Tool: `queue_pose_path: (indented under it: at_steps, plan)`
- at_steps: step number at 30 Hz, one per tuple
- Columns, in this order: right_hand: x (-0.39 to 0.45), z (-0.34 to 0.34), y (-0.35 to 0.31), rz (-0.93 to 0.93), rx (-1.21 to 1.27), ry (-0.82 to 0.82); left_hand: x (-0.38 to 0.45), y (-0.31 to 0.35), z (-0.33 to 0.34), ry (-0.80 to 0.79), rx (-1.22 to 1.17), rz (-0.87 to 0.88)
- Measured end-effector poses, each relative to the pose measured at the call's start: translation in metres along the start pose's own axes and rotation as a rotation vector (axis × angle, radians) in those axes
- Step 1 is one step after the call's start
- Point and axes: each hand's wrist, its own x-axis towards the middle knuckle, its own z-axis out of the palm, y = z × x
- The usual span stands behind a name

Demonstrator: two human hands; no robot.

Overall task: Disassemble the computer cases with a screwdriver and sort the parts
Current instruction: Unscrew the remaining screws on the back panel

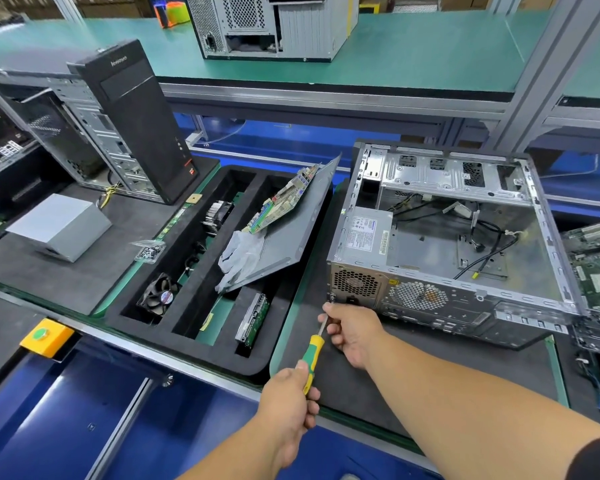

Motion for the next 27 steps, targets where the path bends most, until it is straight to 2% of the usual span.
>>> queue_pose_path:
  at_steps: [16,20,23,27]
  plan:
    - [-0.0045,-0.0005,0.0022,-0.069,0.026,-0.022,0.0047,-0.0012,0.0025,0.003,0.090,0.124]
    - [-0.0055,0.0001,0.0013,-0.070,0.010,-0.005,0.0013,0.0040,0.0082,-0.012,-0.035,0.051]
    - [-0.0060,0.0016,0.0004,-0.063,0.007,0.005,0.0018,0.0041,0.0082,-0.038,-0.030,0.029]
    - [-0.0051,0.0051,-0.0002,-0.060,-0.022,0.040,0.0072,-0.0003,0.0067,-0.020,0.078,0.143]
